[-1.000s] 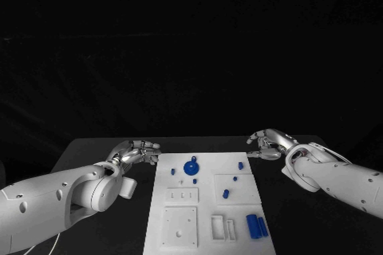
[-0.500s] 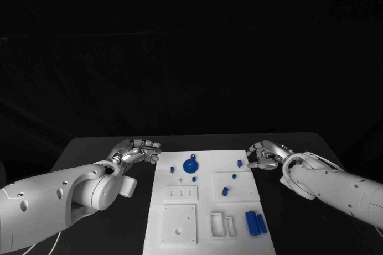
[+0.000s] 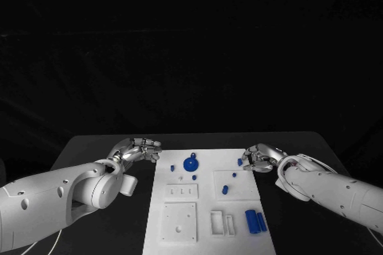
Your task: Assemble the parts on the task board
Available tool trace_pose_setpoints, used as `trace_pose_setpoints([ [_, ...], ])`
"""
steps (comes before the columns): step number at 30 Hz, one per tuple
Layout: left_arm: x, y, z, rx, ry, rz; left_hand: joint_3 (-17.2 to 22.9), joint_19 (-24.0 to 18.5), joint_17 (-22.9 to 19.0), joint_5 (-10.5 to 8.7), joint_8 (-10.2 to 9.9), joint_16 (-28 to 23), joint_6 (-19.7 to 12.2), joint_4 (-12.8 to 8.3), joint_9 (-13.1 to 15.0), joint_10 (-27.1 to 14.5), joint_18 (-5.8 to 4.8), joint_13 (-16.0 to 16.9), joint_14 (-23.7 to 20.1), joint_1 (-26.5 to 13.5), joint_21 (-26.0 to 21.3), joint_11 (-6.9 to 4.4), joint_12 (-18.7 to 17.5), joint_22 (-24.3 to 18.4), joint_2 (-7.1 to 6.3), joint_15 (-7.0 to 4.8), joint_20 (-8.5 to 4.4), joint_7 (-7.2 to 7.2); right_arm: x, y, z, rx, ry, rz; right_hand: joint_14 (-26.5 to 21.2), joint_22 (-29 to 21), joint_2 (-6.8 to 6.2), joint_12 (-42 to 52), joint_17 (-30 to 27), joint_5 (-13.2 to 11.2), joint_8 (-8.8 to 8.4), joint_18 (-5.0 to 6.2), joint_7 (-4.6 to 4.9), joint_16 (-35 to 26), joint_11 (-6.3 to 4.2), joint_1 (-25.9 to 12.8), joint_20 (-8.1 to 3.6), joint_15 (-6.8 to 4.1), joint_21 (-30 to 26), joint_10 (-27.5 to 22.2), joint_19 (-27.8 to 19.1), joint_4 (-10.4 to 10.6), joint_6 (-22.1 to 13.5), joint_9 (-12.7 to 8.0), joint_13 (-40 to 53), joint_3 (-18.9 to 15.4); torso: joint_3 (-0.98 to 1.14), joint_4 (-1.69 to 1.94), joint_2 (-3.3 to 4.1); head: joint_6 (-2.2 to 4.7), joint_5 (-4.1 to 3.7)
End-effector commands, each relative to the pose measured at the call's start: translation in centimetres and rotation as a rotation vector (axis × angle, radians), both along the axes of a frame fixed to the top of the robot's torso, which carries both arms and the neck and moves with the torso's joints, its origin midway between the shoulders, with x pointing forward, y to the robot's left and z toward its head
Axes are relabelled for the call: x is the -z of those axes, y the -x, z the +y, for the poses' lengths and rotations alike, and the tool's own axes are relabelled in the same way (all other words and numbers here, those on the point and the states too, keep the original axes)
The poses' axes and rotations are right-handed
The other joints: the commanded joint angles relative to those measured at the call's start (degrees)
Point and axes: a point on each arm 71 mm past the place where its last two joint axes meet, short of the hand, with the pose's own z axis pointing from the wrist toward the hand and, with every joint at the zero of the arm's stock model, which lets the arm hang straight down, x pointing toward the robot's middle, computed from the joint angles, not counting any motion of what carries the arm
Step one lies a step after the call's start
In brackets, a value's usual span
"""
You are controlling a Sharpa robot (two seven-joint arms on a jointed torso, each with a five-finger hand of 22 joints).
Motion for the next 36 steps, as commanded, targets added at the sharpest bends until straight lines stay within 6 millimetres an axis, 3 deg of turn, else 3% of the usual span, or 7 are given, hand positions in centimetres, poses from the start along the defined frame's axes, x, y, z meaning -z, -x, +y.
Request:
trace_pose_setpoints([
  [1,-0.1,0.0,-0.3,0.019,0.011,-0.009,0.0,-0.3,0.1,-0.18,0.1,-0.4,0.2,0.1,0.1,0.4,0.54,0.0,0.0,-0.5,0.4,0.06,0.1,-0.1,0.01,0.24,0.07,0.05,0.4,0.1,0.3,-0.023,-0.010,0.024,-0.1,1.0,0.89,-0.2,0.1,-0.3,0.29,7.09,-0.35,-0.4,-0.37,-0.2,0.11,-0.56,-0.1,-0.2,-0.4,0.5,0.1,-0.1,0.0,0.2,-0.02,0.04,0.00,-0.09,0.02],
  [7,-0.1,0.0,-0.3,0.020,0.011,-0.008,0.0,-0.3,0.1,-0.18,0.1,-0.4,0.1,0.1,0.1,0.4,0.54,0.0,0.0,-0.5,0.4,0.07,0.1,-0.1,0.01,0.24,0.07,0.06,0.4,0.1,0.7,-0.030,-0.016,0.028,-0.1,1.0,2.11,-0.1,0.2,-0.3,0.13,7.09,-0.41,-0.4,-0.43,-0.2,0.16,-0.63,0.0,-0.2,-0.5,1.2,-0.2,-0.2,0.0,0.9,-0.08,0.02,-0.03,-0.29,0.02],
  [18,-0.1,0.1,-0.3,0.022,0.011,-0.006,0.0,-0.3,0.1,-0.19,0.0,-0.4,0.1,0.1,0.1,0.3,0.54,0.0,0.0,-0.5,0.4,0.10,0.0,-0.1,0.01,0.24,0.07,0.08,0.4,-0.1,1.6,-0.040,-0.025,0.024,0.0,1.1,1.81,0.0,0.3,-0.3,-0.13,7.09,-0.44,-0.4,-0.46,-0.3,0.14,-0.66,0.2,-0.2,-0.5,1.1,-0.7,-0.3,0.0,1.1,-0.03,-0.02,-0.02,-0.42,0.12],
  [24,-0.1,0.1,-0.3,0.022,0.011,-0.006,0.0,-0.3,0.1,-0.19,0.0,-0.5,0.0,0.0,0.0,0.2,0.54,0.0,0.0,-0.5,0.4,0.14,-0.1,-0.1,-0.02,0.24,0.07,0.11,0.4,-0.1,1.7,-0.039,-0.025,0.022,0.0,1.1,1.04,-0.1,0.4,-0.3,-0.37,7.09,-0.37,-0.4,-0.41,-0.3,0.10,-0.62,0.3,-0.3,-0.6,1.0,-1.2,-0.4,0.0,1.1,-0.08,0.01,-0.08,-0.51,0.14],
  [36,-0.1,0.1,-0.2,0.020,0.011,-0.005,0.0,-0.3,0.1,-0.20,0.0,-0.5,0.0,0.0,0.0,0.2,0.53,0.0,0.0,-0.5,0.4,0.17,-0.1,-0.1,0.01,0.25,0.08,0.14,0.4,-0.1,1.8,-0.043,-0.028,0.023,0.0,1.1,2.08,0.2,0.5,-0.3,0.29,7.09,-0.19,-0.4,-0.23,-0.1,0.02,-0.45,0.4,-0.1,-0.6,1.5,-0.1,-0.1,0.1,2.0,-0.07,-0.07,-0.08,-0.60,0.25],
])
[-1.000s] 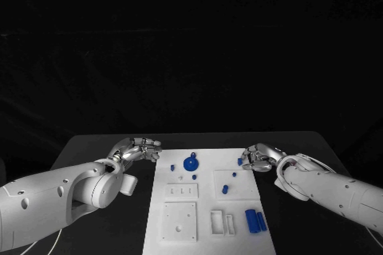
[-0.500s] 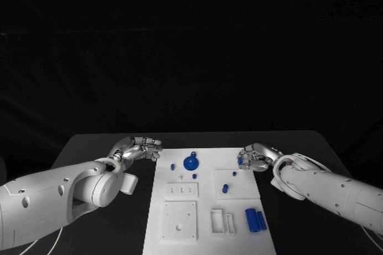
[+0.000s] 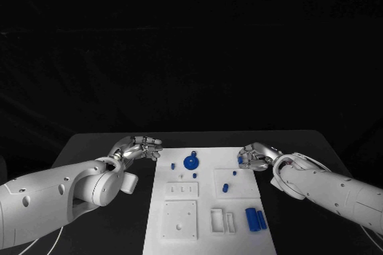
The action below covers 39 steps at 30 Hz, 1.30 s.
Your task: Assemble the parts on the task board
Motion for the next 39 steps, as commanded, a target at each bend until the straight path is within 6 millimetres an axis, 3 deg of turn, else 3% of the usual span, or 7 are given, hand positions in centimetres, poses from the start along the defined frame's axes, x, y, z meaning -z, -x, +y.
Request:
trace_pose_setpoints([
  [1,-0.1,0.0,-0.2,0.017,0.010,-0.006,0.0,-0.3,0.1,-0.20,0.0,-0.3,0.0,0.1,0.0,0.2,0.90,0.0,0.0,-0.5,0.2,0.17,-0.1,-0.1,0.02,0.25,0.08,0.14,0.1,0.1,0.1,-0.016,-0.002,0.010,0.0,1.0,0.92,0.2,0.1,-0.3,0.50,6.94,0.18,-0.2,0.00,0.2,-0.18,-0.02,0.3,0.1,-0.4,0.0,1.1,0.2,0.1,0.6,0.00,-0.01,-0.02,-0.01,0.06],
  [11,-0.1,0.1,-0.2,0.016,0.009,-0.006,0.0,-0.3,0.1,-0.20,0.0,-0.3,-0.1,0.1,0.0,0.2,0.90,0.0,0.0,-0.6,0.2,0.18,-0.1,-0.1,0.05,0.25,0.08,0.15,0.1,0.1,0.1,-0.013,-0.004,0.003,0.1,1.1,3.50,0.5,0.4,-0.3,2.42,6.94,0.67,-0.1,0.48,0.2,-0.18,0.44,0.7,0.2,-0.7,0.1,5.4,1.0,0.3,2.5,0.03,-0.04,-0.02,-0.08,0.07],
  [20,-0.1,0.1,-0.2,0.016,0.009,-0.006,0.0,-0.3,0.1,-0.20,0.0,-0.3,0.0,0.1,0.0,0.2,0.90,0.0,0.0,-0.5,0.2,0.18,-0.1,-0.1,0.07,0.25,0.08,0.15,-0.1,0.1,0.1,-0.002,-0.011,-0.014,0.1,1.1,4.10,0.8,0.6,-0.3,3.45,6.94,-0.10,-0.1,-0.21,-0.3,-0.13,-0.19,1.1,0.4,-0.7,-0.5,7.9,1.6,0.4,3.1,0.02,-0.03,-0.02,-0.26,0.01],
  [29,-0.1,0.1,-0.2,0.030,0.003,-0.001,-0.1,-0.3,0.2,-0.25,0.2,-0.3,0.3,0.3,0.1,0.6,0.87,0.1,0.1,-0.9,0.2,0.04,0.0,-0.1,0.20,0.26,0.10,0.04,-0.7,0.4,0.5,0.039,-0.014,-0.085,0.3,0.9,3.80,1.1,0.7,-0.3,3.80,6.94,-0.47,-0.1,-0.60,-0.1,-0.27,-0.58,1.2,1.1,-0.6,-0.8,8.7,2.0,0.5,4.0,-0.01,-0.10,-0.08,0.05,0.05],
  [37,0.5,0.0,-0.8,0.114,-0.043,0.071,-1.1,0.1,0.7,-1.29,1.6,-0.2,3.3,3.4,0.7,4.7,1.00,1.2,1.1,-4.8,0.7,-1.91,1.8,-0.2,0.17,-0.17,-0.26,-1.46,-4.4,0.1,3.1,0.031,0.086,-0.140,0.6,0.8,3.58,1.6,0.8,-0.3,3.88,6.94,-0.63,0.0,-0.78,0.1,-0.56,-0.76,1.3,1.9,-0.1,-1.1,9.0,2.3,0.7,4.8,-0.06,-0.31,-0.45,0.58,0.10],
  [39,0.6,-0.1,-1.1,0.117,-0.063,0.082,-1.4,0.6,1.1,-2.76,1.9,0.3,4.3,4.7,0.8,6.2,1.11,1.7,1.9,-6.2,1.0,-2.61,2.5,-0.2,0.25,-0.58,-0.59,-1.87,-5.1,0.1,4.2,0.017,0.116,-0.139,0.6,0.8,3.51,1.7,0.9,-0.3,3.91,6.94,-0.67,0.1,-0.81,0.2,-0.66,-0.79,1.3,2.0,0.0,-1.3,9.1,2.3,0.8,4.9,-0.10,-0.37,-0.70,0.59,0.18],
])
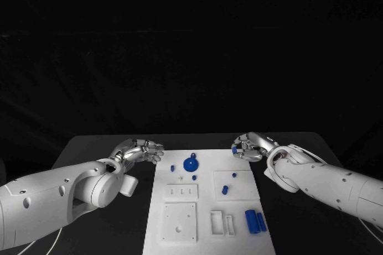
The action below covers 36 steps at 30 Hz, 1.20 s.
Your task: Assemble the parts on the task board
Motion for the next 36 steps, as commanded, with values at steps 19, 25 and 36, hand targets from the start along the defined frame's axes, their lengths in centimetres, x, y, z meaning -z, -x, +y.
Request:
trace_pose_setpoints([
  [19,1.0,-0.3,-4.2,0.134,-0.214,0.206,-2.9,9.0,9.6,-3.54,-0.7,16.4,4.3,8.8,-0.6,11.4,1.48,10.9,8.4,-8.4,10.9,-5.57,12.0,1.8,-4.13,-7.26,-6.48,-2.86,-3.0,3.7,13.2,-0.101,0.197,-0.123,0.4,0.4,-0.74,0.7,0.2,-0.3,0.20,6.81,1.47,0.1,-0.29,0.5,-0.82,-0.65,0.1,1.3,1.1,-0.8,5.1,0.8,0.3,2.0,-0.25,-0.16,-2.73,-0.53,1.61],
  [25,1.1,-0.1,-5.0,0.152,-0.222,0.211,-1.9,6.6,8.9,-3.52,-1.3,15.5,3.9,12.3,-0.8,7.6,0.75,12.1,5.7,-10.3,10.5,-4.92,12.2,1.3,-5.47,-6.24,-6.47,-2.25,-3.0,4.2,15.1,-0.133,0.191,-0.126,0.4,0.4,-0.86,0.7,0.2,-0.3,0.15,6.81,1.45,0.0,-0.31,0.5,-0.84,-0.67,0.1,1.3,1.2,-0.9,5.1,0.9,0.3,2.4,-0.37,-0.03,-2.93,-0.64,1.38],
  [36,0.9,0.2,-6.0,0.174,-0.217,0.196,-1.5,5.4,7.8,-3.51,-1.1,14.6,4.4,13.4,-0.7,5.8,0.38,12.9,4.8,-9.5,10.2,-4.67,12.1,0.9,-5.59,-5.60,-6.09,-2.08,-2.7,5.1,16.9,-0.173,0.190,-0.116,0.4,0.3,-0.92,0.7,0.2,-0.3,0.11,6.81,1.44,0.0,-0.33,0.4,-0.86,-0.68,0.0,1.4,1.3,-0.8,5.2,0.9,0.3,2.7,-0.42,-0.03,-2.78,-0.79,1.45],
])
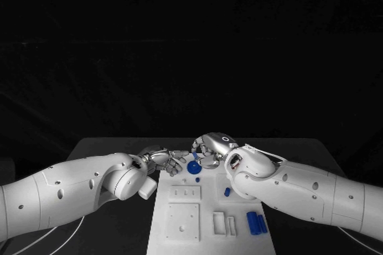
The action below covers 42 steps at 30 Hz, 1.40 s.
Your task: Assemble the parts on the task board
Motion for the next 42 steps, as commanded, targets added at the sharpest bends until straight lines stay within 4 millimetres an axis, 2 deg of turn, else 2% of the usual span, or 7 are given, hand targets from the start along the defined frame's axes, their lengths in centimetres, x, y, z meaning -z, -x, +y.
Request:
trace_pose_setpoints([
  [1,-0.1,0.2,-0.5,0.025,-0.001,-0.005,0.0,-0.4,-0.1,-0.01,0.0,-0.2,0.3,0.3,0.0,-0.4,-0.55,0.1,-0.5,0.4,-0.3,0.05,0.0,0.3,-0.01,-0.08,-0.87,0.15,0.0,0.3,0.5,-0.006,0.014,-0.007,0.0,0.4,-0.14,0.2,0.1,-0.3,0.26,6.54,1.92,0.0,-0.12,0.2,-0.14,-0.49,0.0,0.4,0.2,0.0,4.1,0.9,0.1,0.3,0.03,-0.04,0.09,-0.04,0.14],
  [18,-0.1,0.3,-0.9,0.034,-0.001,0.000,-0.3,-0.6,-0.4,-0.01,-0.3,-0.3,0.0,0.2,-0.1,-0.8,-0.55,0.5,-0.5,1.0,-0.3,0.16,0.0,0.2,0.57,0.02,-0.77,0.27,0.5,1.0,2.1,-0.037,0.008,0.006,0.0,0.3,-0.19,0.2,0.1,-0.3,0.22,6.54,1.92,0.0,-0.12,0.1,-0.14,-0.49,0.0,0.4,0.2,0.0,4.1,0.9,0.0,0.5,0.10,-0.03,0.09,-0.42,0.34],
  [39,-0.1,0.2,-1.3,0.029,-0.004,-0.004,-0.9,-0.8,-0.7,-0.02,-0.3,-0.3,0.2,-0.6,-0.2,-0.9,-0.51,1.0,-0.4,2.1,-0.1,0.16,0.2,0.1,1.87,0.05,-0.71,0.26,1.3,1.4,2.9,-0.052,0.008,0.029,0.0,0.3,-0.20,0.2,0.1,-0.3,0.20,6.54,1.91,-0.1,-0.13,0.1,-0.15,-0.50,-0.1,0.4,0.3,0.0,4.1,0.9,0.0,0.7,0.11,-0.12,0.15,-0.46,0.46],
  [42,-0.1,0.2,-1.4,0.036,-0.006,0.002,-0.9,-0.8,-0.7,-0.01,-0.2,-0.3,0.3,-0.7,-0.1,-0.9,-0.50,1.0,-0.4,2.3,0.0,0.13,0.2,0.1,2.19,0.04,-0.71,0.23,1.4,1.4,2.8,-0.048,0.008,0.029,0.0,0.3,-0.20,0.2,0.1,-0.3,0.20,6.54,1.91,-0.1,-0.13,0.1,-0.15,-0.50,-0.1,0.4,0.3,0.0,4.1,0.9,0.0,0.7,0.15,-0.02,0.14,-0.56,0.50],
])
